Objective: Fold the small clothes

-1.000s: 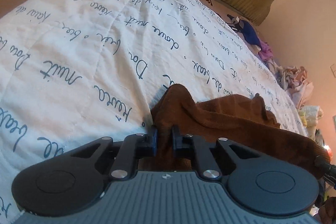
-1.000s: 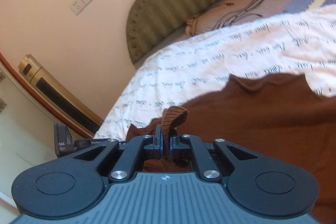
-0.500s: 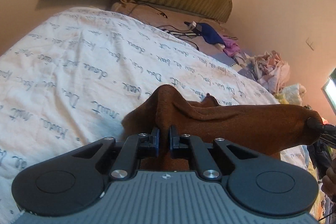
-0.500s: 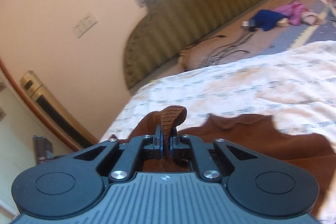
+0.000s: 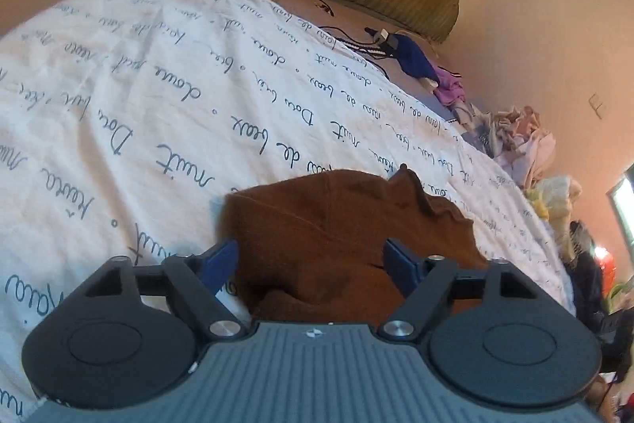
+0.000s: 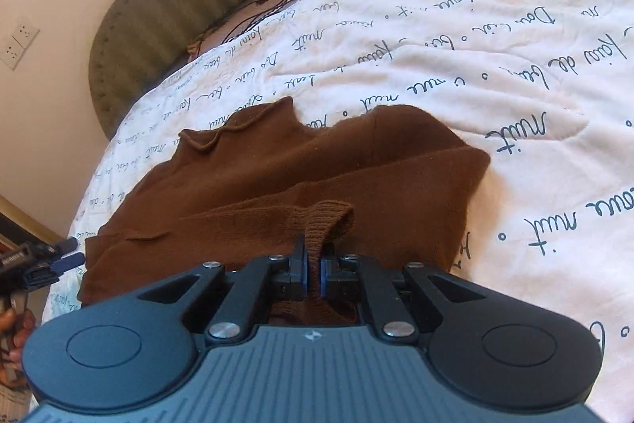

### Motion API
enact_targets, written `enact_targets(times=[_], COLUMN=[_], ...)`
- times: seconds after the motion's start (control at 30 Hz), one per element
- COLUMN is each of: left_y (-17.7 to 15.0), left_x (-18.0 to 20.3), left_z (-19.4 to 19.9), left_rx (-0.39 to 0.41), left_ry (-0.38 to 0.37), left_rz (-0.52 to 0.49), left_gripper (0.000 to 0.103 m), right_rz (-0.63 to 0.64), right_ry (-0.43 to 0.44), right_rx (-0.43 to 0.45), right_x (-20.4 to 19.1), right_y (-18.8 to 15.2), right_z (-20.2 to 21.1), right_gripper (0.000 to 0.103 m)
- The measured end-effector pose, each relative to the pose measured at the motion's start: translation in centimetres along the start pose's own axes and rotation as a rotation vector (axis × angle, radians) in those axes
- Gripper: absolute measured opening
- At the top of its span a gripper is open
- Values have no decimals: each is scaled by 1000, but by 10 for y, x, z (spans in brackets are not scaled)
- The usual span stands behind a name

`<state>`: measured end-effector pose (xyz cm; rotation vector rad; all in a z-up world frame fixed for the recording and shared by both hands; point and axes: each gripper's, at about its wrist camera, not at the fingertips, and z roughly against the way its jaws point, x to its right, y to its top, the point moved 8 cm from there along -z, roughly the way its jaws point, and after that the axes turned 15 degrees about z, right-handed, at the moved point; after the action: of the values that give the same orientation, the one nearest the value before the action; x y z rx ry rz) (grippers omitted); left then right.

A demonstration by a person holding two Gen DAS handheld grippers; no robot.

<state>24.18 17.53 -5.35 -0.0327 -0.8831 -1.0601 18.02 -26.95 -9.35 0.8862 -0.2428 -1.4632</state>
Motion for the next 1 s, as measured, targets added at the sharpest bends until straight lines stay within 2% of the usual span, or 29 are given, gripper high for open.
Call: enact_targets(times=[0.07,0.13,0.17,0.23,0.27,0.3,0.33,0.37,0.47,0.63,0.7,0.8,0.87,0.9,0.93,1.0], left_y=[-2,-2,-2,1,4,8,11,13,18,32,40,47,41,38,36,40], left_x=[-10,-18,-21,-23,-22,-20,-21,-22,-13,15,19,9,-7,-12,-12,-12], left_z=[-6,-15,-20,-30,-34,-38,-44,-49,-53,-38,-38,-56,-73,-77,-75,-62], left_rx=[-55,-48,-42,-26,-18,-18,-42,-63,-68,-53,-38,-52,-64,-57,-35,10], left_ry=[14,78,87,68,55,46,64,75,88,48,76,117,181,189,186,186], left_rz=[44,33,24,29,22,9,11,12,-67,-227,-258,-249,-253,-261,-264,-234], left_gripper=[88,90,92,90,82,46,20,9,7,7,7,7,7,8,9,12], right_rz=[-7,4,-5,-18,-25,-34,-38,-34,-7,46,69,61,66,28,1,-41], right_ry=[18,22,24,17,19,28,37,39,31,53,38,-4,-42,-24,-25,-4], right_rx=[3,-6,-13,-22,-23,-26,-28,-25,-9,56,62,59,-2,-56,-71,-30], right_x=[-2,-6,-5,-3,-2,-2,-1,-1,-4,-13,-12,1,13,19,25,27], right_y=[0,0,-2,-5,-7,-9,-11,-13,-14,5,11,16,11,3,-2,-3], right_z=[2,0,-2,-6,-6,-7,-8,-8,-6,18,24,20,2,-11,-19,-15], right_gripper=[8,8,8,9,9,9,9,9,7,6,6,6,6,8,8,10])
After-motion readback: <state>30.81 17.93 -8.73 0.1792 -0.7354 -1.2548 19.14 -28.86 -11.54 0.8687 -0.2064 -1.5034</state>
